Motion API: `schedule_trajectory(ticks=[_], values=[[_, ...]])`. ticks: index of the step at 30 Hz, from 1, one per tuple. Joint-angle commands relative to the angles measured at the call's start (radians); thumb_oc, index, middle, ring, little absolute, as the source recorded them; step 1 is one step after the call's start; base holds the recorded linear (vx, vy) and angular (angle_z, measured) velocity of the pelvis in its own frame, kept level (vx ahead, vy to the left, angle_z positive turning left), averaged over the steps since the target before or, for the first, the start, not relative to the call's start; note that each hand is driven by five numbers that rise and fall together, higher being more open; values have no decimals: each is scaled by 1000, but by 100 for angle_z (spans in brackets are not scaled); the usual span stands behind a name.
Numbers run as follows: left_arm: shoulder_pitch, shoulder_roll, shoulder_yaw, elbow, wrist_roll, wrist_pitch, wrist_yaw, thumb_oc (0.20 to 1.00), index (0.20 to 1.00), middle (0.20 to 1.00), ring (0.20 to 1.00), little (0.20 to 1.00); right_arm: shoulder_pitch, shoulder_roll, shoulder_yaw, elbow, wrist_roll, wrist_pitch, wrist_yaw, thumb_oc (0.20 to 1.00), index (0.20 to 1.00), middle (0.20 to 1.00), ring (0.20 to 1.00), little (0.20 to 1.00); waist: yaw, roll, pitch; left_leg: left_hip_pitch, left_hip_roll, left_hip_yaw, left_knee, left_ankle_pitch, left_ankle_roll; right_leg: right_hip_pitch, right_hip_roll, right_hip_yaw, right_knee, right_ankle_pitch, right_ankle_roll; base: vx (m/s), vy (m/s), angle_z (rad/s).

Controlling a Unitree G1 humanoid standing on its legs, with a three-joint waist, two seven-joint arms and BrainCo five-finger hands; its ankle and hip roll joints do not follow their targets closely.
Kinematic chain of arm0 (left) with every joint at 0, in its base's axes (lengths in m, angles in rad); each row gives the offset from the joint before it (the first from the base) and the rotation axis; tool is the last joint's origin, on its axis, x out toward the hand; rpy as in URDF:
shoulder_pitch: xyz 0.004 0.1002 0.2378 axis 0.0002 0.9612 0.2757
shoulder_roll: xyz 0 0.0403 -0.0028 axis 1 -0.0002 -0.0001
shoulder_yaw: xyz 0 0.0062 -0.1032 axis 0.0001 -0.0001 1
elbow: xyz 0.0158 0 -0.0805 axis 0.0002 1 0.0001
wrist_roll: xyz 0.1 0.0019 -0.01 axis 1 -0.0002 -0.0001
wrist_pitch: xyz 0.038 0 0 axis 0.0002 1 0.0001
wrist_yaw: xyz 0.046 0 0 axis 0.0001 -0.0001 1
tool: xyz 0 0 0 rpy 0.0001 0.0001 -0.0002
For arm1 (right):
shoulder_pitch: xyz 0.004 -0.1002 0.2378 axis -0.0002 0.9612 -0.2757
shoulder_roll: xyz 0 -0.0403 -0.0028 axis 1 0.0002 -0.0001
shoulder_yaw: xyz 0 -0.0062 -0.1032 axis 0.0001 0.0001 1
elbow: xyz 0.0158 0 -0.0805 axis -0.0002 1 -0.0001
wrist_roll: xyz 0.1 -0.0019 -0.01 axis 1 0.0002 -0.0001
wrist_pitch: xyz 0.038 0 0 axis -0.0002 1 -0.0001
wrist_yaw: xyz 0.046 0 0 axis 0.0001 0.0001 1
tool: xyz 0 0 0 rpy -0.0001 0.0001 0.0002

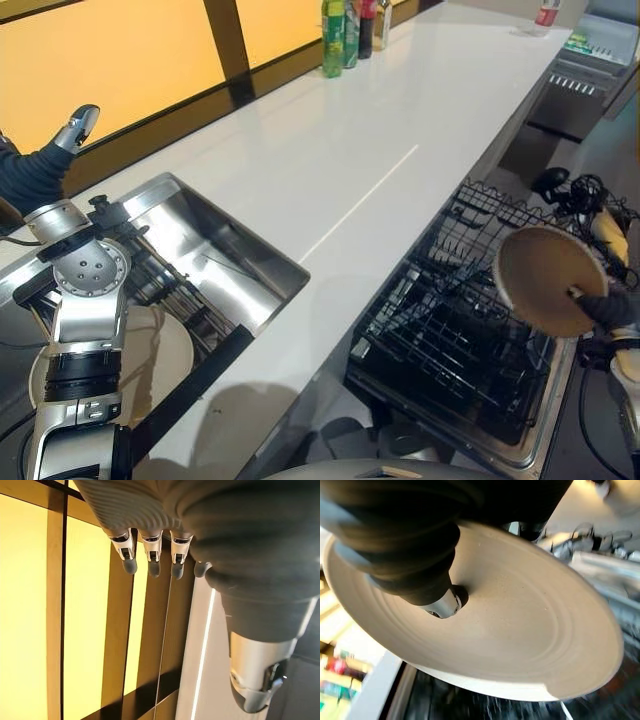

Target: Pick up plates and place into dishwasher.

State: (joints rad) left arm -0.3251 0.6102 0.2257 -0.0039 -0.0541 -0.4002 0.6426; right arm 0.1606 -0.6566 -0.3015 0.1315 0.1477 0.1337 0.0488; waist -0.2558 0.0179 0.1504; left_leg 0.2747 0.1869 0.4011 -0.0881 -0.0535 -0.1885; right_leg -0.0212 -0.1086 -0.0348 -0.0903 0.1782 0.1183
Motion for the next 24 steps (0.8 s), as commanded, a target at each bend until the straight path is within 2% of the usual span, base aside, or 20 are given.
schedule_trajectory(ticks=[1,12,13,16,24], values=[[18,88,-10,26,30,-32,-16,1000,1000,1000,1000,1000,-57,-90,18,15,-43,-30,75,200,200,200,200,200,2,-42,-92,-101,-45,-54,11,13,105,40,-46,-2,55,-122,63,15,-77,2],[58,106,13,34,0,-58,-37,1000,1000,1000,1000,1000,-84,-185,102,19,-161,-107,307,200,200,200,200,200,37,-51,-105,-111,-18,-66,10,29,85,50,-40,-41,42,-127,53,37,-64,2],[69,103,21,30,4,-71,-44,1000,1000,1000,1000,1000,-80,-205,124,0,-186,-125,382,200,200,200,200,200,46,-54,-102,-116,-14,-73,11,33,81,48,-39,-39,45,-129,51,16,-48,5],[67,106,16,28,5,-75,-44,1000,1000,1000,1000,1000,-84,-233,167,-22,-214,-124,455,200,200,200,200,200,50,-52,-98,-125,-10,-82,12,38,77,43,-39,-39,48,-131,50,4,-37,5],[91,99,9,32,12,-98,-46,1000,1000,1000,1000,1000,-107,-234,269,-24,-273,-138,543,200,200,200,200,200,53,-44,-94,-116,-6,-78,11,41,72,50,-44,-43,48,-131,51,25,-8,6]])
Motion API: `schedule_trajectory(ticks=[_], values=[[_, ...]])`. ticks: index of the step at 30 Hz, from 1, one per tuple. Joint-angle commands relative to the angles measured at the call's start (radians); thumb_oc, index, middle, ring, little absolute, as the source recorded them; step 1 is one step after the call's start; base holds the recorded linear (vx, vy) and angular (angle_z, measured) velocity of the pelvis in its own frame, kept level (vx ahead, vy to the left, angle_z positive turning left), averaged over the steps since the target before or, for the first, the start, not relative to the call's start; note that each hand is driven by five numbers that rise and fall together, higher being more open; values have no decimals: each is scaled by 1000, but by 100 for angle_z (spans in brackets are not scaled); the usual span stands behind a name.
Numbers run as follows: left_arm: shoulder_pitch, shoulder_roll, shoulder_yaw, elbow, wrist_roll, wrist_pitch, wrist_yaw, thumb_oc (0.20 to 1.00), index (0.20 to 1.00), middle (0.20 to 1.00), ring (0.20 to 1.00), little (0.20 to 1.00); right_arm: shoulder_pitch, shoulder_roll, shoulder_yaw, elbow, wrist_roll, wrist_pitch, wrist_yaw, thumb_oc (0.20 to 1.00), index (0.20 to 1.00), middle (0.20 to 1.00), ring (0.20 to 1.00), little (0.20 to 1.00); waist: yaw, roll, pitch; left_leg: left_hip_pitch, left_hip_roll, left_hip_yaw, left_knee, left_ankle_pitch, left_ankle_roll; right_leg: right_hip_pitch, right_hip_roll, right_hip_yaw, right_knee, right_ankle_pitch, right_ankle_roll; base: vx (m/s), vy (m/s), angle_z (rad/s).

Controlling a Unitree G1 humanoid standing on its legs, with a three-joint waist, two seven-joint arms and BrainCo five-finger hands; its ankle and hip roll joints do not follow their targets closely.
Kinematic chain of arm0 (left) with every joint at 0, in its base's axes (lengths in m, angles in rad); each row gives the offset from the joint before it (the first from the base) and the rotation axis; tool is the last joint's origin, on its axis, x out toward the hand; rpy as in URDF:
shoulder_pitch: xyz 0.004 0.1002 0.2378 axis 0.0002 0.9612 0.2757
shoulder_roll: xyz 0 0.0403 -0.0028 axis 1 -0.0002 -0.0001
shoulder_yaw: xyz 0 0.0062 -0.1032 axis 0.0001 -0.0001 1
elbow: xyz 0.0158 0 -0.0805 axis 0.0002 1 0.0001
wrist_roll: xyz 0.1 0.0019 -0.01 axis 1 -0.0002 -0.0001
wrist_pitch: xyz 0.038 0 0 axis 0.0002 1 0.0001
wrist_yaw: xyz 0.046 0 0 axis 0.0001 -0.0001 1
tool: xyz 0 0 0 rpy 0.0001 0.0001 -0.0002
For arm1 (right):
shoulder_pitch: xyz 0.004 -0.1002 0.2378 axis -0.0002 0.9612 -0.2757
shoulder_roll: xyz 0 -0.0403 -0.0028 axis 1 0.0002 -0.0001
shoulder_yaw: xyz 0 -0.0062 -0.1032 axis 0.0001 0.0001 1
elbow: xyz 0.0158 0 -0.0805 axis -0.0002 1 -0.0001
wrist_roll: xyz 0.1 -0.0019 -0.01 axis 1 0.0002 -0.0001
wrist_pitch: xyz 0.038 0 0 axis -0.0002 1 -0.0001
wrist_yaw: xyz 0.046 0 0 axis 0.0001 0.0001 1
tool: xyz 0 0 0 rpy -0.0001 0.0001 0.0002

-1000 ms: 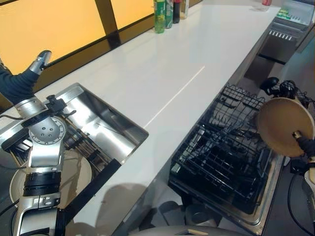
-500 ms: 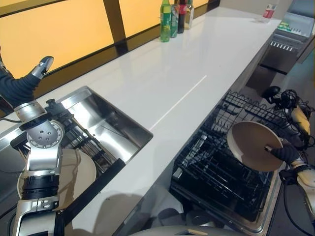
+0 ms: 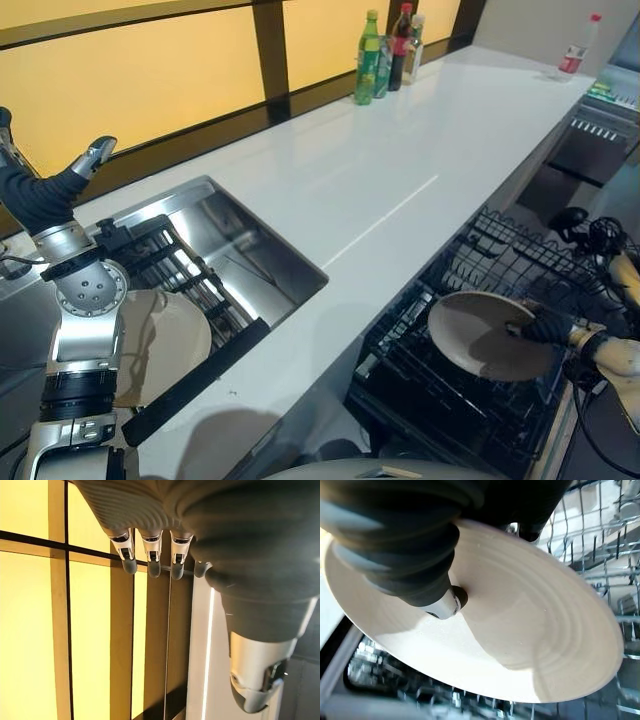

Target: Pick up plates and place into dishwasher.

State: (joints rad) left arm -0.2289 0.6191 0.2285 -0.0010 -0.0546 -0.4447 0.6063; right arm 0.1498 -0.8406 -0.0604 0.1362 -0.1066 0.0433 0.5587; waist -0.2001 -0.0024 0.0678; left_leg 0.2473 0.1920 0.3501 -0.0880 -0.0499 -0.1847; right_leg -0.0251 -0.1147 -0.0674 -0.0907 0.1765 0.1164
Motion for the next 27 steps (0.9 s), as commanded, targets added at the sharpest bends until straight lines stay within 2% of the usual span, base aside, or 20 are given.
schedule_trajectory(ticks=[1,6,11,19,22,24,27], values=[[-1,87,7,27,15,-55,-12,1000,1000,1000,1000,1000,-96,-43,40,-34,-27,-47,43,200,200,200,200,200,-2,-22,-11,-87,-10,-26,11,37,68,54,-39,-10,50,-130,53,33,-5,-1],[12,70,10,24,30,-68,-16,1000,1000,1000,1000,1000,-82,-8,97,-61,-81,-50,67,200,200,200,200,200,-6,-16,-6,-86,-10,-25,13,39,68,51,-40,-2,55,-133,54,0,0,0],[13,59,0,22,41,-76,-6,1000,1000,1000,1000,1000,-79,28,144,-47,-134,-31,15,200,200,200,200,200,-12,-7,4,-85,-12,-24,13,40,70,48,-43,4,60,-134,55,0,6,0],[29,41,6,-3,62,-57,36,1000,1000,1000,1000,1000,-16,149,230,5,-430,112,-179,200,200,200,200,200,-32,12,20,-84,-16,-20,11,37,77,42,-47,19,64,-138,61,-17,49,0],[19,44,1,-5,60,-42,43,1000,1000,1000,1000,1000,2,188,259,26,-526,148,-303,200,200,200,200,200,-37,16,18,-81,-17,-22,9,34,81,44,-48,18,63,-140,64,0,0,0],[-4,53,-7,-2,52,-19,43,1000,1000,1000,1000,1000,-5,207,279,40,-537,171,-344,200,200,200,200,200,-36,22,15,-82,-19,-24,9,32,83,45,-49,15,64,-142,66,0,0,0],[-36,62,-20,3,40,3,40,1000,1000,1000,1000,1000,-12,228,299,46,-508,188,-343,200,200,200,200,200,-34,27,12,-84,-20,-28,8,30,83,45,-52,8,66,-144,68,0,0,0]])
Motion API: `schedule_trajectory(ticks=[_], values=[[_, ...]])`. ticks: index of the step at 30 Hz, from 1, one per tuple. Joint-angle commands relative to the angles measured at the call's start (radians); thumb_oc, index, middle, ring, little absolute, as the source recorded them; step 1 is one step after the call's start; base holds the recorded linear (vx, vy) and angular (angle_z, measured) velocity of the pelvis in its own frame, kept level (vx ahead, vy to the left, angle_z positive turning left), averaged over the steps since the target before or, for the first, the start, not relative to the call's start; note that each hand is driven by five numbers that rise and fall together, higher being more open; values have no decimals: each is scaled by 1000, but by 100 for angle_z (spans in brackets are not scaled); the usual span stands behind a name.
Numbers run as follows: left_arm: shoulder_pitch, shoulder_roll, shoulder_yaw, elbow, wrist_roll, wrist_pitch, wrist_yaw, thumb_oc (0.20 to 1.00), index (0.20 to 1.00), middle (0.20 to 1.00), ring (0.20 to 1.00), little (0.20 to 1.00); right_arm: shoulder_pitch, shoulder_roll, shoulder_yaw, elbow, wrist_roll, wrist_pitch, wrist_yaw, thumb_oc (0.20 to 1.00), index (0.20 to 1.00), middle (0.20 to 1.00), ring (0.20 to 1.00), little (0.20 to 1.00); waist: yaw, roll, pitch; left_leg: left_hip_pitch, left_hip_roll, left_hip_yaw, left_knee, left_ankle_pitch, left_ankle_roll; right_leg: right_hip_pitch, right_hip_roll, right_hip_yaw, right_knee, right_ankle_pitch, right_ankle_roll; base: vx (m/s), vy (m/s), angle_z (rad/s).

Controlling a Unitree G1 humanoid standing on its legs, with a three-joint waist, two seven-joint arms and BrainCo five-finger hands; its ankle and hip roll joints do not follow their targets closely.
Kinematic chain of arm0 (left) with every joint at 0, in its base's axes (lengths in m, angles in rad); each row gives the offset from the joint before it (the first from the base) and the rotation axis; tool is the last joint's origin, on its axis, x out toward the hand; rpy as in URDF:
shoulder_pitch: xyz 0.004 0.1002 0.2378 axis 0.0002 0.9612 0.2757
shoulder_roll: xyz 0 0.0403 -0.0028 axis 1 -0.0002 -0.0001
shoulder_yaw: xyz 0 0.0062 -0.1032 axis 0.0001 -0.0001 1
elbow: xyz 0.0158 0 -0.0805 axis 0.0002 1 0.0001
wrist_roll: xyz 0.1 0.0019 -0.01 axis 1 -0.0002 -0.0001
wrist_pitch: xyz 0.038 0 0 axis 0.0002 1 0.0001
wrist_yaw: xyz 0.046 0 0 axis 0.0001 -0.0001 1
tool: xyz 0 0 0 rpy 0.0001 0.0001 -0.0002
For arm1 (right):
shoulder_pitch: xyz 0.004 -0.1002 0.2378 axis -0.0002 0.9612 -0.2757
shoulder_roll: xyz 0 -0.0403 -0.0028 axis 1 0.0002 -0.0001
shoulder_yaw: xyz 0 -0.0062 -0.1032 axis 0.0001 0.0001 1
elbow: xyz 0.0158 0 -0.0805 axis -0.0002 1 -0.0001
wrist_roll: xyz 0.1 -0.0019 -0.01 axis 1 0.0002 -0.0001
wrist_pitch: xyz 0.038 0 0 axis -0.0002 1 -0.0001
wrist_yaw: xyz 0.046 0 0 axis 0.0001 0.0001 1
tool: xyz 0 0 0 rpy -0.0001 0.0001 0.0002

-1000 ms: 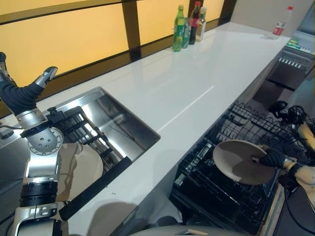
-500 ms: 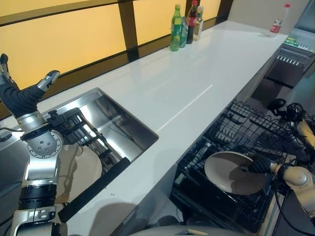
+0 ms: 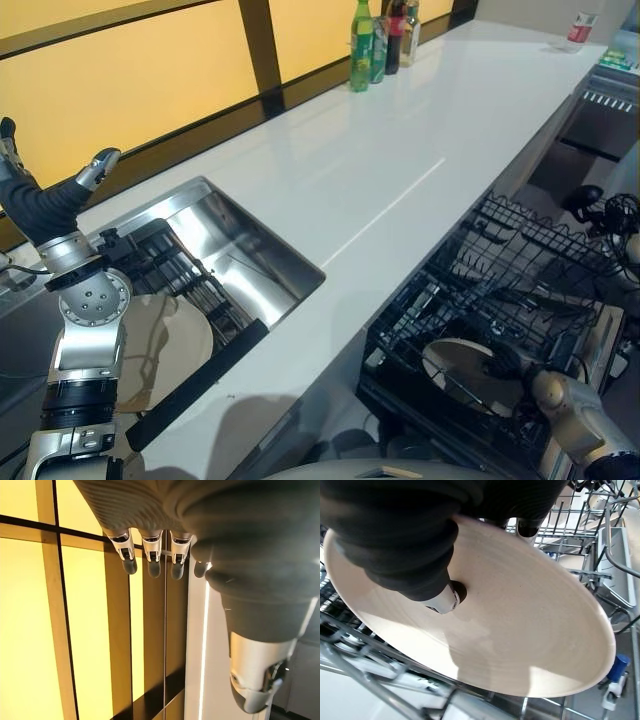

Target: Pick up plates and place into dishwasher.

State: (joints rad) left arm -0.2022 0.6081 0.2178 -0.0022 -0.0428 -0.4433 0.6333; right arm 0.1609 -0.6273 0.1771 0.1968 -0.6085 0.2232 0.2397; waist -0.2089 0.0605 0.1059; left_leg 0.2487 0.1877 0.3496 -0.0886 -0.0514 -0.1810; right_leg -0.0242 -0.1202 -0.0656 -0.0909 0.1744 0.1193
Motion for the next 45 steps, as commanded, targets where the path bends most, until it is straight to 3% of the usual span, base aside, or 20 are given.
schedule_trajectory(ticks=[1,8,16,17,18,19,31,35,41,45], values=[[-66,75,-9,4,24,6,7,1000,1000,1000,1000,1000,-21,19,65,-12,-9,4,-19,200,200,200,200,200,-24,-36,-28,-85,-16,-29,8,30,80,46,-48,4,65,-142,66,0,0,0],[-75,88,-19,-18,6,29,2,1000,1000,1000,1000,1000,-7,22,85,-15,20,7,6,200,200,200,200,200,-12,-41,-36,-87,-17,-41,7,26,79,54,-51,-12,58,-144,69,2,-2,9],[-83,91,-26,-14,13,33,3,1000,1000,1000,1000,1000,-8,38,102,0,79,32,-46,200,200,200,200,200,-3,-47,-46,-85,-15,-45,6,24,78,61,-52,-22,55,-144,68,-4,-3,2],[-79,92,-24,-14,12,31,2,1000,1000,1000,1000,1000,-6,40,98,-1,83,34,-52,376,376,376,376,376,-2,-48,-48,-84,-15,-46,6,23,79,63,-52,-23,52,-144,68,0,0,0],[-78,92,-22,-14,11,31,1,1000,1000,1000,1000,1000,-5,42,95,-1,84,34,-58,602,602,602,602,602,-2,-48,-50,-84,-16,-46,6,23,79,64,-52,-23,52,-143,68,0,0,0],[-74,93,-20,-11,11,29,-1,1000,1000,1000,1000,1000,-2,43,91,0,86,34,-67,1000,1000,1000,1000,1000,-1,-49,-52,-83,-16,-45,6,22,79,65,-52,-23,51,-143,69,0,0,0],[-10,137,18,22,88,75,-33,1000,1000,1000,1000,1000,28,42,-30,-7,192,77,-194,1000,1000,1000,1000,1000,3,-58,-64,-74,-17,-44,6,18,84,75,-44,-23,44,-139,66,0,0,0],[29,207,39,49,214,118,-32,1000,1000,1000,1000,1000,40,27,-87,-42,204,87,-216,1000,1000,1000,1000,1000,5,-54,-66,-73,-18,-44,5,18,84,77,-42,-25,41,-138,65,0,0,0],[87,348,54,144,264,204,-190,1000,1000,1000,1000,1000,52,-43,-198,-148,233,109,-183,1000,1000,1000,1000,1000,3,-45,-66,-75,-20,-39,5,23,81,75,-36,-23,33,-133,65,-16,11,0],[98,381,52,169,234,234,-214,1000,1000,1000,1000,1000,33,-81,-248,-175,257,118,-184,1000,1000,1000,1000,1000,4,-37,-60,-77,-20,-38,6,27,80,75,-32,-23,29,-133,60,-38,35,0]])
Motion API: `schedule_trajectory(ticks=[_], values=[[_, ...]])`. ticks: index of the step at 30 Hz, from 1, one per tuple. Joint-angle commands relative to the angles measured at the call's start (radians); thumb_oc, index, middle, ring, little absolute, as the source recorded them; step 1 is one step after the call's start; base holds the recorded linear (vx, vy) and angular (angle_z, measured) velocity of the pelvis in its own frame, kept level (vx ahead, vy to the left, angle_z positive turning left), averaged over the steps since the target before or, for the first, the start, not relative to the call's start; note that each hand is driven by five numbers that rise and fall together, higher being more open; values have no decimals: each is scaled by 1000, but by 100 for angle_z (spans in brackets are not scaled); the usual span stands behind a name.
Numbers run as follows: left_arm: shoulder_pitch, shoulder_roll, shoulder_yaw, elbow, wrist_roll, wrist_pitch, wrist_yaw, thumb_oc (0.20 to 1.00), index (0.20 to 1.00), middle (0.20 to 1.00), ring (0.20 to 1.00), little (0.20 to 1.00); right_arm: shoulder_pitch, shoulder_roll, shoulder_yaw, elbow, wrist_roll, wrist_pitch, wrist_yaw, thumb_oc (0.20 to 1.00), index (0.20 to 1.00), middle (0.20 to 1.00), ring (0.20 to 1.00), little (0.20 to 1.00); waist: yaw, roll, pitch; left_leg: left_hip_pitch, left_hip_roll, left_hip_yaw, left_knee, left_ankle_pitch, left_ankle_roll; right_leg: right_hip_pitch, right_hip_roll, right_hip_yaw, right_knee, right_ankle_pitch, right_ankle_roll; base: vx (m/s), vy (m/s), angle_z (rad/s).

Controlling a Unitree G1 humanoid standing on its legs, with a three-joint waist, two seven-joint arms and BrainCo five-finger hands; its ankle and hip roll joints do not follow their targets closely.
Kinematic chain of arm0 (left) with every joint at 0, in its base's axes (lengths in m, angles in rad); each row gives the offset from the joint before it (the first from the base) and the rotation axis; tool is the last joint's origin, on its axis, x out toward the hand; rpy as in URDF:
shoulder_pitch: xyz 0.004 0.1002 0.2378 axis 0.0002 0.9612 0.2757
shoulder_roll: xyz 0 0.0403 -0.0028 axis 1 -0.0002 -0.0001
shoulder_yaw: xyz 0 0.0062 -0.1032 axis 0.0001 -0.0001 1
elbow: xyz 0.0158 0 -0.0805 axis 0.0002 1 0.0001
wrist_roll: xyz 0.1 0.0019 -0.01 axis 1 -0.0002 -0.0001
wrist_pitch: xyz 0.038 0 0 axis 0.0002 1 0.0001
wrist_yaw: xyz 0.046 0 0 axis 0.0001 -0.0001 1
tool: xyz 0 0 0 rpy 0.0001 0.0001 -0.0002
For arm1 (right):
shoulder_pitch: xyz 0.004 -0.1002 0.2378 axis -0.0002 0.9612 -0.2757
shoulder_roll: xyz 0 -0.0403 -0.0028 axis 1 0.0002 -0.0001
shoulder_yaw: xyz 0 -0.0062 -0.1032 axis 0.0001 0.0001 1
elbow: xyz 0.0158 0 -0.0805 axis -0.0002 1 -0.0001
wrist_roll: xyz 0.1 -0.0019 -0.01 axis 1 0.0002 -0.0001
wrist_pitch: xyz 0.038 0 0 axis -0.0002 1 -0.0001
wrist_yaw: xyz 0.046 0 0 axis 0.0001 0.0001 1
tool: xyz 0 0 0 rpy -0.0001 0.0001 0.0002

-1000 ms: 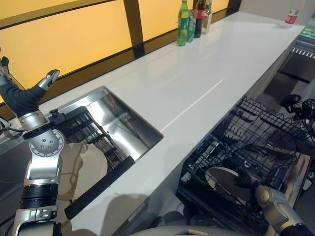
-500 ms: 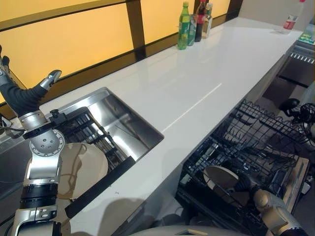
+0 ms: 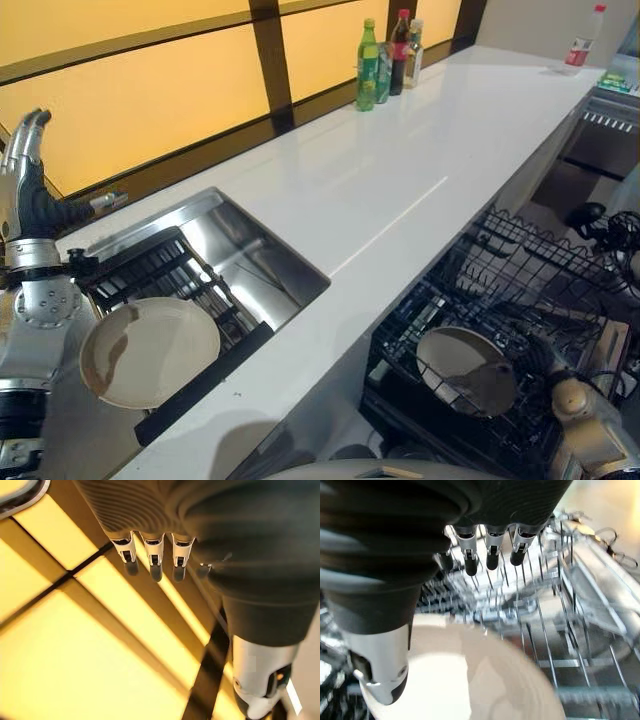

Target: Pick up plates and place into dishwasher.

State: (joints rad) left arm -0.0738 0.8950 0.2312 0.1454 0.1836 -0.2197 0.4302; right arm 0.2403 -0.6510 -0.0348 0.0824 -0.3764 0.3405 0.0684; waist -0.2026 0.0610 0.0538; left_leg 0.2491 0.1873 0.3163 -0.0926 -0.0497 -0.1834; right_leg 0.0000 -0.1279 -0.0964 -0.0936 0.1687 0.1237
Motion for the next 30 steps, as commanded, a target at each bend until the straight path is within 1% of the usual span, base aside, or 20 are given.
schedule_trajectory(ticks=[1,5,9,10,11,14,20,23,25,28,30], values=[[-27,94,39,26,3,8,-10,1000,1000,1000,1000,1000,-48,-61,-45,-66,27,-1,-15,1000,1000,1000,1000,1000,-3,-35,-6,-77,-19,-5,10,26,82,51,-23,9,31,-127,55,-31,38,0],[1,81,72,29,-7,9,-19,1000,1000,1000,1000,1000,-66,-78,-79,-91,32,-5,-28,1000,1000,1000,1000,1000,2,-32,-5,-78,-18,-3,11,30,81,52,-21,5,30,-128,49,-13,17,0],[28,74,95,57,34,32,-32,1000,1000,1000,1000,1000,-82,-94,-112,-109,47,-1,-55,1000,1000,1000,1000,1000,7,-29,-9,-78,-18,-3,12,32,79,54,-21,3,30,-130,47,0,0,0],[34,75,100,59,50,39,-27,1000,1000,1000,1000,1000,-83,-97,-117,-111,49,0,-59,1000,1000,1000,1000,1000,8,-28,-9,-78,-18,-2,12,32,79,54,-21,3,30,-131,47,0,0,0],[50,85,113,73,103,53,-1,1000,1000,1000,1000,1000,-85,-101,-135,-112,50,1,-65,1000,1000,1000,1000,1000,9,-26,-10,-78,-18,-2,12,33,79,54,-21,1,30,-131,46,0,0,0],[112,115,167,115,175,61,60,1000,1000,1000,1000,1000,-67,-117,-184,-126,55,5,-65,1000,1000,1000,1000,1000,12,-22,-9,-81,-19,-1,13,35,78,51,-22,-1,30,-129,46,-10,41,-2],[274,107,310,127,266,16,189,1000,1000,1000,1000,1000,-10,-140,-284,-138,80,-9,-72,1000,1000,1000,1000,1000,22,-24,-5,-87,-24,-3,14,38,78,50,-27,-9,30,-130,43,-5,44,-1],[311,105,337,142,328,6,200,1000,1000,1000,1000,1000,-10,-154,-318,-133,98,-19,-102,1000,1000,1000,1000,1000,25,-26,-4,-92,-26,-6,14,40,75,48,-28,-13,31,-130,42,-5,40,1],[343,102,353,150,370,-22,229,1000,1000,1000,1000,1000,-10,-156,-342,-131,101,-27,-138,1000,1000,1000,1000,1000,32,-24,-2,-94,-29,-10,14,39,75,48,-29,-19,34,-132,41,1,44,3],[387,103,373,143,422,-63,239,1000,1000,1000,1000,1000,-3,-154,-368,-145,112,-38,-177,1000,1000,1000,1000,1000,38,-21,0,-97,-32,-12,14,39,75,47,-33,-26,35,-133,42,6,43,6],[412,100,377,128,457,-88,240,1000,1000,1000,1000,1000,-2,-148,-379,-153,122,-51,-224,1000,1000,1000,1000,1000,43,-19,-1,-100,-36,-16,14,38,76,47,-36,-31,37,-134,42,8,39,11]])
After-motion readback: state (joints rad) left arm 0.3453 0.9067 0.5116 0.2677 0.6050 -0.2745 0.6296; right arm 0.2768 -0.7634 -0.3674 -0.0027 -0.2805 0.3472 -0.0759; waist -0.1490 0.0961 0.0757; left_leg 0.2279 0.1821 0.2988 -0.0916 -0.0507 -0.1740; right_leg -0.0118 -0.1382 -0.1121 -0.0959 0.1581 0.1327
